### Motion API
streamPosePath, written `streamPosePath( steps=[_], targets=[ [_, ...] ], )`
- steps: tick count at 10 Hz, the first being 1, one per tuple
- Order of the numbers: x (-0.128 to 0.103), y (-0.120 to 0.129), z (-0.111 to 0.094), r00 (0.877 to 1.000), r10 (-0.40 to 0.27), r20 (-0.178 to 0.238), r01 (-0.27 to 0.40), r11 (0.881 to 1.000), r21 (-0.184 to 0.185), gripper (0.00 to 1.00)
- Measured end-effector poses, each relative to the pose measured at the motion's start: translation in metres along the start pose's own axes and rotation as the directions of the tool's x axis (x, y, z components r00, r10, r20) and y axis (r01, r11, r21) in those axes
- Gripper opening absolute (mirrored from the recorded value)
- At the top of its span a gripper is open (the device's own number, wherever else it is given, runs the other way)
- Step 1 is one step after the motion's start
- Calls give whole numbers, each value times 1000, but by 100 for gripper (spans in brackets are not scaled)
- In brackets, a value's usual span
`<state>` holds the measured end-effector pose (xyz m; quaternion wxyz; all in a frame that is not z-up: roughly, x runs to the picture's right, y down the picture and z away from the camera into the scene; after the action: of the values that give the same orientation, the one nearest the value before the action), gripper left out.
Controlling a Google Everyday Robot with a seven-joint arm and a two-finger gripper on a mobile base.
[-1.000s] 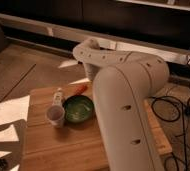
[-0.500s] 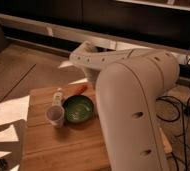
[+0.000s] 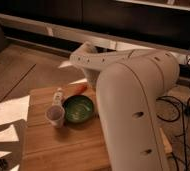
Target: Place the eraser on the white sponge
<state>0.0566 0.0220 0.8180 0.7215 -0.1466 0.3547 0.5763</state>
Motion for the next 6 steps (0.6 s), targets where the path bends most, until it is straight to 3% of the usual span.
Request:
streamPosePath(
  steps=[4,6],
  targets=[
    [16,-16,45,996,61,-72,-64,997,-36,0],
    [10,-23,65,994,88,-63,-92,993,-71,0]
  ],
)
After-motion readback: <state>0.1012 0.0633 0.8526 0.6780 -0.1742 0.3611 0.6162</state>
